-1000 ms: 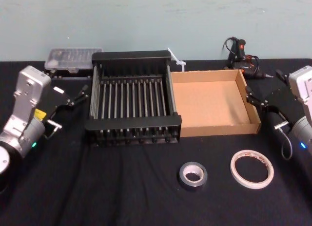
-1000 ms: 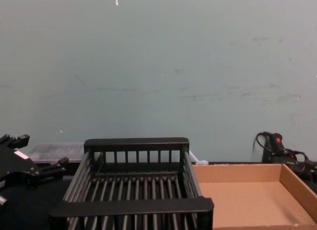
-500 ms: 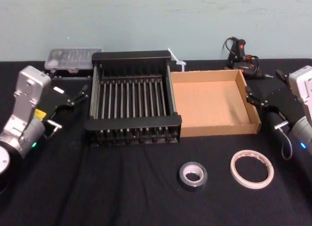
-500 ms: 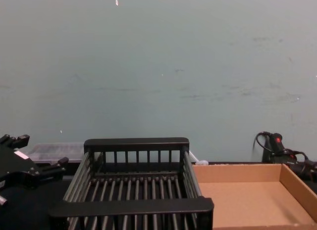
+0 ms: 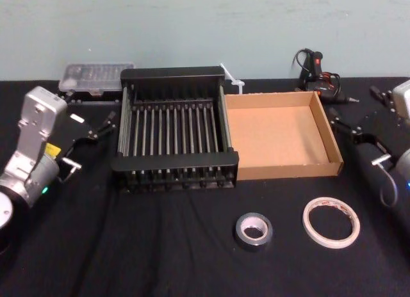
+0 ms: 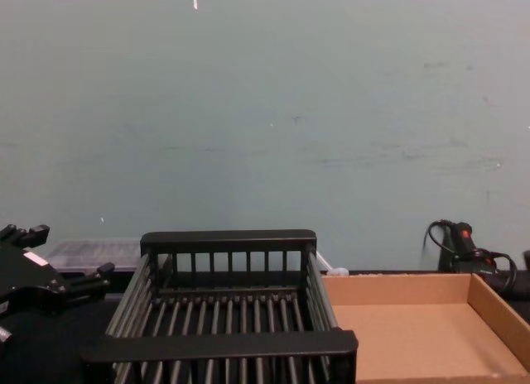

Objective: Pick up the white tape and place it into the black box , Pick up the silver tape and place it into the brown box.

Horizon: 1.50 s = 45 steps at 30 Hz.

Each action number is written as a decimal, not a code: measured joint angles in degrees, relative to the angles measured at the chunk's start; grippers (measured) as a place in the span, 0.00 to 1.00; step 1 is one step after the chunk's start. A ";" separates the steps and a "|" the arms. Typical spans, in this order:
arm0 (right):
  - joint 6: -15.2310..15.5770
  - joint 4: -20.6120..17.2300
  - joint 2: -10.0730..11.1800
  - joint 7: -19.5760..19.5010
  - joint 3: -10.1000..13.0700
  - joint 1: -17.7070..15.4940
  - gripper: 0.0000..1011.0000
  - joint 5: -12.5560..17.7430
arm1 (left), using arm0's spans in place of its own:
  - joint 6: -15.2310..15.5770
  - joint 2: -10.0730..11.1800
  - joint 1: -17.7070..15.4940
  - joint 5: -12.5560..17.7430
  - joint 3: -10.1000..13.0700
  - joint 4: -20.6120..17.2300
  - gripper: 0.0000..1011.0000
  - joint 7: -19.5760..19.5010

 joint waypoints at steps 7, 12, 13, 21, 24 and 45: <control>3.65 -5.60 2.74 1.96 3.49 -4.10 0.99 3.18 | 0.00 0.00 0.00 0.00 0.00 0.00 0.99 0.00; 5.51 -10.34 5.50 3.68 6.60 -8.71 0.99 5.62 | 0.00 0.00 0.00 0.00 0.00 0.00 0.99 0.00; 6.15 -11.62 6.28 4.13 7.61 -10.16 0.99 6.38 | 0.00 0.00 0.00 0.00 0.00 0.00 0.99 0.00; 9.23 -16.22 9.18 5.98 11.56 -16.72 0.99 9.06 | 0.00 0.00 0.00 0.00 0.00 0.00 0.99 0.00; 10.62 -17.33 9.89 6.93 12.66 -18.75 0.99 10.05 | 0.00 0.00 0.00 0.00 0.00 0.00 0.99 0.00; 18.79 -17.65 8.78 12.31 12.46 -20.64 0.99 10.97 | 0.00 0.00 0.00 0.00 0.00 0.00 0.99 0.00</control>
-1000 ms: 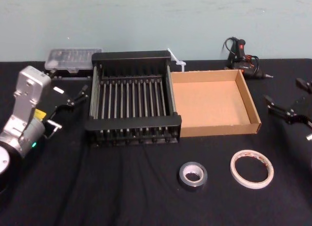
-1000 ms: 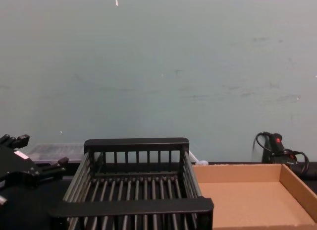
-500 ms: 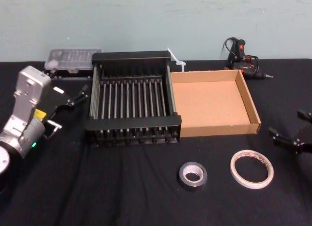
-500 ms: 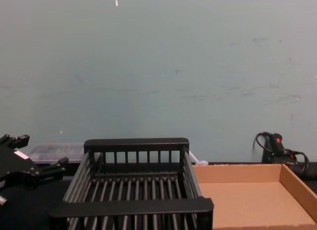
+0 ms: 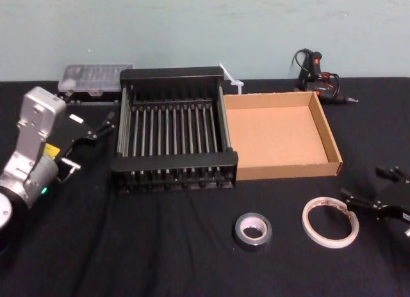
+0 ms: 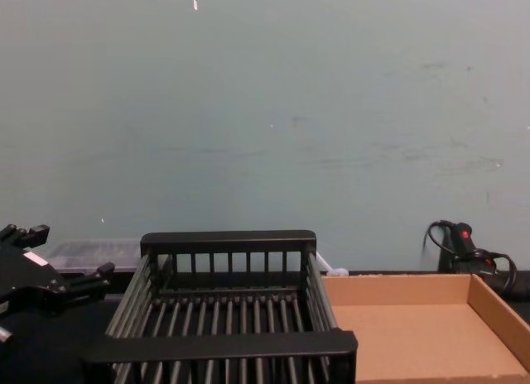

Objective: Pick up the white tape and place it into the black box , Pick up the silver tape and place it into the brown box.

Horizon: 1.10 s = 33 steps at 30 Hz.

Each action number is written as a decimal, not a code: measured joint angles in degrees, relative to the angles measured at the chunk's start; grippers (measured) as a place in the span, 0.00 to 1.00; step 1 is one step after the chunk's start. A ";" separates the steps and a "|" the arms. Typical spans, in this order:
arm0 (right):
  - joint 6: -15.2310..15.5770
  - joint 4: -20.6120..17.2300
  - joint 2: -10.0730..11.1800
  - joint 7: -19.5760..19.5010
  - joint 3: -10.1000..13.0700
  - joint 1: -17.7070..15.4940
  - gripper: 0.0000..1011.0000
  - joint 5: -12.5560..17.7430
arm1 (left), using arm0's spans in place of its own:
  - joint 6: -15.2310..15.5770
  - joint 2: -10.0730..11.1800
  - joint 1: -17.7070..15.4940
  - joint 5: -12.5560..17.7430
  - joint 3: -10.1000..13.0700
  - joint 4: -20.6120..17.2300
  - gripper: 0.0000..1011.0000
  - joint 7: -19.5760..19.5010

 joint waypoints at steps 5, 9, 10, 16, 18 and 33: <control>1.77 0.77 -1.04 1.28 -0.56 0.88 0.99 0.31 | 0.00 0.00 0.00 0.00 0.00 0.00 0.99 0.00; 3.12 1.46 -1.80 2.19 -0.83 1.49 0.99 0.53 | 0.00 0.00 0.00 0.00 0.00 0.00 0.99 0.00; 3.38 1.61 -1.96 2.35 -0.87 1.61 0.99 0.55 | 0.00 0.00 0.00 0.00 0.00 0.00 0.99 0.00; 4.69 2.66 -2.87 3.35 -1.25 2.47 0.99 0.15 | 0.00 0.00 0.00 0.00 0.00 0.00 0.99 0.00; 4.94 3.01 -3.09 3.65 -1.36 2.69 0.99 -0.31 | 0.00 0.00 0.00 0.00 0.00 0.00 0.99 0.00; 5.61 5.10 -4.75 5.52 -2.05 4.08 0.99 -3.19 | 0.00 0.00 0.00 0.00 0.00 0.00 0.99 0.00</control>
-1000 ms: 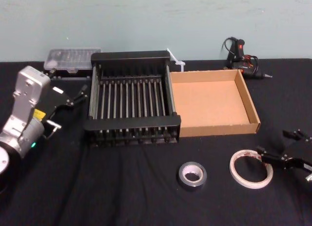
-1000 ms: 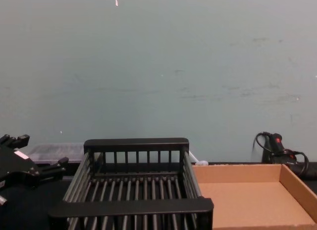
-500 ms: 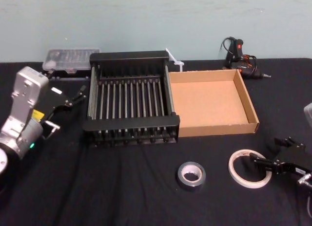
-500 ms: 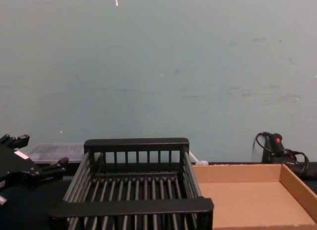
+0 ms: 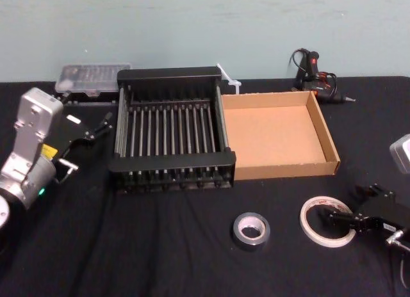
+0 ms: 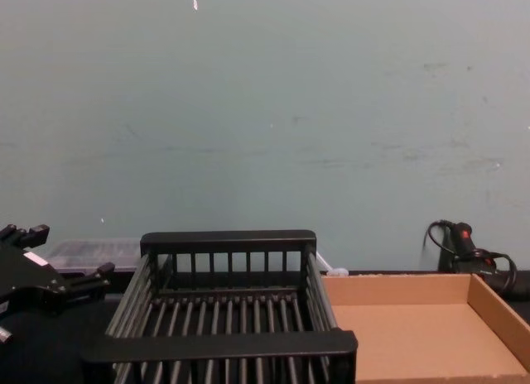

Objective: Pick up the white tape and place it into the black box , Pick up the silver tape and place it into the brown box.

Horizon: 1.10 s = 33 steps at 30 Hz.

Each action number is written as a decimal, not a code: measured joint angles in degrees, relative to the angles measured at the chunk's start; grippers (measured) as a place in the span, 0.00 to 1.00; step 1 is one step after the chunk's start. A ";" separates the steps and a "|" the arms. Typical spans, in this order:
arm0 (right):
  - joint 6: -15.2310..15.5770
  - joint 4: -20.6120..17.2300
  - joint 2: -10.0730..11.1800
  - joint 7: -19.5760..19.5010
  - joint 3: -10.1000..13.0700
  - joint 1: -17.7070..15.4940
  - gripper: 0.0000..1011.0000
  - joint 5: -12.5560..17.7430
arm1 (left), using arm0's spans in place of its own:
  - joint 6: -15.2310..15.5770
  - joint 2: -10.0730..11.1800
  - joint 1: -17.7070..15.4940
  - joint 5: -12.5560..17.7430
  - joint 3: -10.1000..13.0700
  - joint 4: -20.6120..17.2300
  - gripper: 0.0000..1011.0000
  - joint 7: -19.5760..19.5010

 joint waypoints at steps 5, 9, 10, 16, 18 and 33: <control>0.35 0.66 -0.60 0.23 -0.09 0.27 0.99 -0.77 | 0.00 0.00 0.00 0.00 0.00 0.00 0.99 0.00; 0.50 0.85 -0.84 0.44 -0.07 0.33 0.99 -1.09 | 0.00 0.00 0.00 0.00 0.00 0.00 0.99 0.00; 0.61 0.92 -0.95 0.52 -0.06 0.37 0.99 -1.26 | 0.00 0.00 0.00 0.01 0.00 0.00 0.99 0.00; 0.88 1.13 -1.30 0.84 0.07 0.41 0.99 -1.83 | 0.00 0.00 0.00 0.01 0.00 0.00 0.99 0.00; 0.94 1.14 -1.37 0.92 0.10 0.41 0.99 -1.97 | 0.00 0.00 0.00 0.00 0.00 0.00 0.99 0.00; 1.13 1.38 -1.68 1.86 0.09 0.63 0.99 -3.39 | 0.00 0.00 0.00 0.00 0.00 0.00 0.99 0.00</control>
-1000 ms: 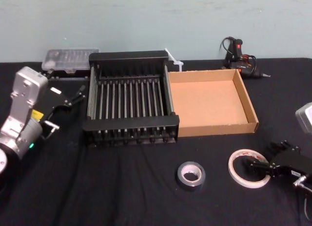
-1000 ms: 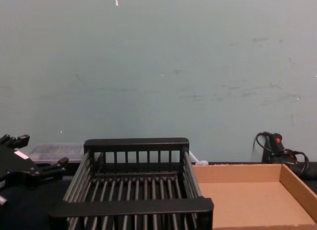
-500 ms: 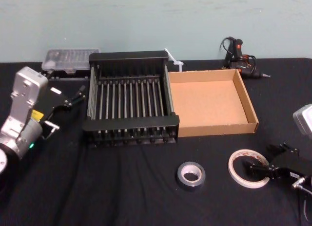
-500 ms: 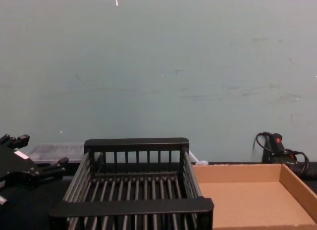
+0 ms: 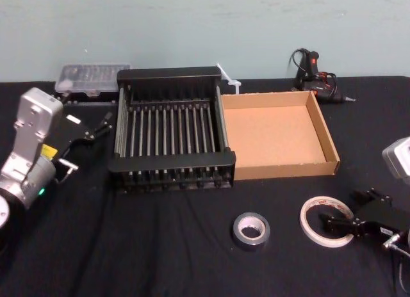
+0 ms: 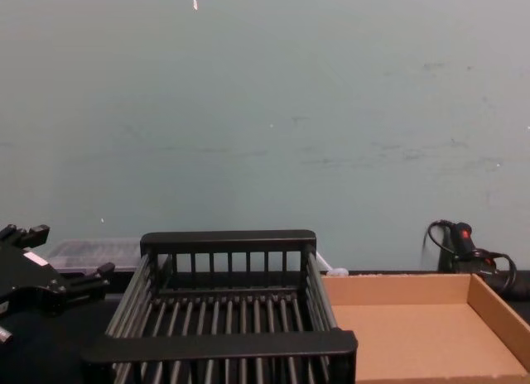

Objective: Pick up the white tape and place it into the black box , Pick up the silver tape and place it into the brown box.

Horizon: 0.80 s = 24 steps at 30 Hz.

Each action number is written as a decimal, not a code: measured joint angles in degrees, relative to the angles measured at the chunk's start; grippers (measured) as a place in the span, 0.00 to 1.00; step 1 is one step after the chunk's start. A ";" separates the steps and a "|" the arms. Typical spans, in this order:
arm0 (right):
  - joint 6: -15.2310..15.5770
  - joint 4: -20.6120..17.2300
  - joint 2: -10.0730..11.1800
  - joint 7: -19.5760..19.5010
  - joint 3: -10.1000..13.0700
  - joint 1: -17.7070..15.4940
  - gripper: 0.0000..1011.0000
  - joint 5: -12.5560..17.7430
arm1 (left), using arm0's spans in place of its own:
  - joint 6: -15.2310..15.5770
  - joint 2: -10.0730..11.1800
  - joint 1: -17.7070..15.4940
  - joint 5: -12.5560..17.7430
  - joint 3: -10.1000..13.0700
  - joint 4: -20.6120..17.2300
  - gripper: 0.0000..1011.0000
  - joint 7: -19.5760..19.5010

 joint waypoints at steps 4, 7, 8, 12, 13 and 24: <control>0.34 0.15 -0.15 0.11 0.02 0.13 0.99 -0.11 | 0.00 0.00 0.00 0.00 0.00 0.00 0.99 0.00; 0.71 0.23 -0.27 0.13 0.08 0.23 0.99 -0.13 | 0.00 0.00 0.00 0.00 0.00 0.00 0.99 0.00; 0.81 0.24 -0.30 0.13 0.11 0.25 0.99 -0.14 | 0.00 0.00 0.00 0.00 0.00 0.00 0.99 0.00; 0.81 0.24 -0.30 0.13 0.11 0.25 0.99 -0.14 | 0.00 0.00 0.00 0.00 0.00 0.00 0.99 0.00; 0.79 0.24 -0.29 0.13 0.12 0.25 0.99 -0.14 | 0.00 0.00 0.00 0.00 0.00 0.00 0.99 0.00; 0.70 0.23 -0.26 0.12 0.11 0.22 0.99 -0.14 | 0.00 0.00 0.00 0.00 0.00 0.00 0.99 0.00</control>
